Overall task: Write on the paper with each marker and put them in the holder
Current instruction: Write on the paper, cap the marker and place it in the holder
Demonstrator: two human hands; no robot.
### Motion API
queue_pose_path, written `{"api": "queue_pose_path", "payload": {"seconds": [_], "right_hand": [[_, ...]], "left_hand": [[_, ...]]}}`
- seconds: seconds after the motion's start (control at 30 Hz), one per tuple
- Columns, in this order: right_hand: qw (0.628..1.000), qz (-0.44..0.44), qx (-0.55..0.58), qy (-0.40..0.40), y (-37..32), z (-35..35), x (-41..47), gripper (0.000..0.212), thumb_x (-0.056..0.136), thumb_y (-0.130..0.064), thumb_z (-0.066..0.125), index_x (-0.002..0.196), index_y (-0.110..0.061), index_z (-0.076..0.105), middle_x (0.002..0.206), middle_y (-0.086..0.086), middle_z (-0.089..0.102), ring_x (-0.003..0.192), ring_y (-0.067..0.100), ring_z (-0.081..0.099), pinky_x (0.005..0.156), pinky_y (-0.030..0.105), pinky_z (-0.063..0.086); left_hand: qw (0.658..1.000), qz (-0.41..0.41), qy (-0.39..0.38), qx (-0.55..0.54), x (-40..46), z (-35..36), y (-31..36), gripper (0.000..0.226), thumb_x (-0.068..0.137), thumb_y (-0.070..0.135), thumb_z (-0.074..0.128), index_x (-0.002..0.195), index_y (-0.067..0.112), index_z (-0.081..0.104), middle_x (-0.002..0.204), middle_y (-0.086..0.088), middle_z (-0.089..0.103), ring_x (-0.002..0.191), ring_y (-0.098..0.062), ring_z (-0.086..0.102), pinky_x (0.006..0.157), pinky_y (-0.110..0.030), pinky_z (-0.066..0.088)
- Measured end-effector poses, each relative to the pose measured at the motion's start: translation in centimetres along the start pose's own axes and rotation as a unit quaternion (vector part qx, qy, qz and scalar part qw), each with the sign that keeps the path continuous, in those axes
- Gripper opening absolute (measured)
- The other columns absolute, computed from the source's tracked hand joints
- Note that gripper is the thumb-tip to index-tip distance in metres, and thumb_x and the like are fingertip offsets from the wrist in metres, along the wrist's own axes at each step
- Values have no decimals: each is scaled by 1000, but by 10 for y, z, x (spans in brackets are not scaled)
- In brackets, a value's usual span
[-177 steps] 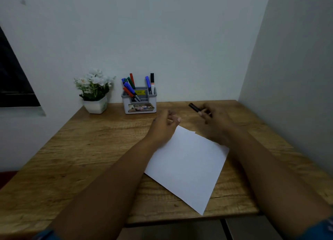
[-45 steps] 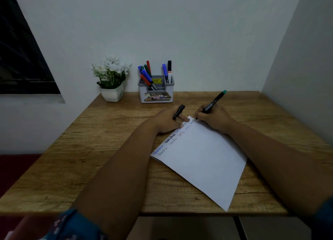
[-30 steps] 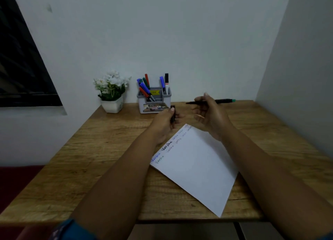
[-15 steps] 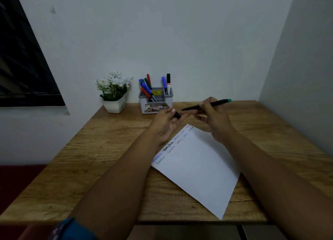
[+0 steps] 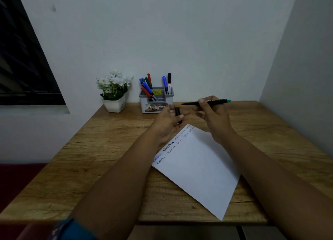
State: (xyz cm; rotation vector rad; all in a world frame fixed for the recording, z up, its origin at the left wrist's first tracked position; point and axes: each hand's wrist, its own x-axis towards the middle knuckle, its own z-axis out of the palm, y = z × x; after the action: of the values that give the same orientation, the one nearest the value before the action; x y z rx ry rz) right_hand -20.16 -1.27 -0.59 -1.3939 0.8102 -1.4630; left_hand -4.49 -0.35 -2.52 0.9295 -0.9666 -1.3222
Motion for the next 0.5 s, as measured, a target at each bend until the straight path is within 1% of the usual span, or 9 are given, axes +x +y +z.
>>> {"api": "queue_pose_path", "payload": {"seconds": [0.07, 0.1, 0.17, 0.23, 0.3, 0.4, 0.5], "right_hand": [[1000, 3, -3, -2, 1, -2, 1, 17, 98, -18, 56, 81, -17, 56, 78, -4, 65, 78, 6, 68, 78, 31, 55], [1000, 4, -4, -4, 1, -2, 2, 18, 98, -17, 56, 81, -17, 55, 78, -3, 65, 78, 6, 69, 78, 31, 55], [1000, 3, -13, -8, 2, -3, 2, 20, 98, -16, 55, 78, -17, 54, 78, -1, 65, 79, 8, 69, 77, 31, 55], [1000, 3, -22, -5, 2, -2, 2, 23, 99, -14, 54, 76, -18, 52, 78, 2, 64, 81, 13, 68, 76, 31, 54], [1000, 4, -23, 12, 2, -2, 2, 25, 98, -10, 51, 74, -17, 51, 76, 1, 60, 80, 14, 65, 74, 29, 54], [999, -8, 2, 51, -1, -2, 4, 27, 96, -3, 48, 72, -15, 49, 74, 1, 54, 74, 14, 57, 72, 30, 52], [998, -8, 22, 56, 0, -4, 6, 27, 95, 0, 47, 71, -14, 48, 73, 1, 51, 73, 15, 54, 71, 30, 51]], "left_hand": [[998, 8, -18, 51, -1, -1, -2, 35, 88, -12, 55, 120, 3, 54, 105, -9, 70, 94, -16, 65, 83, -25, 52], [998, 10, -20, 66, -2, -1, -3, 33, 87, -13, 55, 116, 3, 57, 105, -9, 70, 96, -16, 65, 85, -24, 52], [997, 14, -21, 71, -2, -1, -2, 31, 87, -16, 53, 108, 6, 60, 104, -10, 69, 98, -16, 65, 88, -23, 52], [998, 17, -23, 61, -3, 0, -1, 31, 87, -18, 52, 105, 7, 59, 103, -11, 69, 95, -14, 66, 83, -19, 55], [998, 17, -21, 59, -3, -1, -1, 32, 87, -18, 51, 106, 7, 58, 103, -12, 69, 94, -14, 67, 80, -18, 55], [997, 17, -24, 65, -3, 0, 0, 28, 90, -13, 52, 106, 10, 57, 105, -13, 69, 94, -16, 67, 82, -21, 55], [1000, -11, -11, 2, -1, 3, 0, 18, 99, 3, 47, 117, 6, 48, 115, -21, 66, 100, -26, 68, 88, -33, 53]]}}
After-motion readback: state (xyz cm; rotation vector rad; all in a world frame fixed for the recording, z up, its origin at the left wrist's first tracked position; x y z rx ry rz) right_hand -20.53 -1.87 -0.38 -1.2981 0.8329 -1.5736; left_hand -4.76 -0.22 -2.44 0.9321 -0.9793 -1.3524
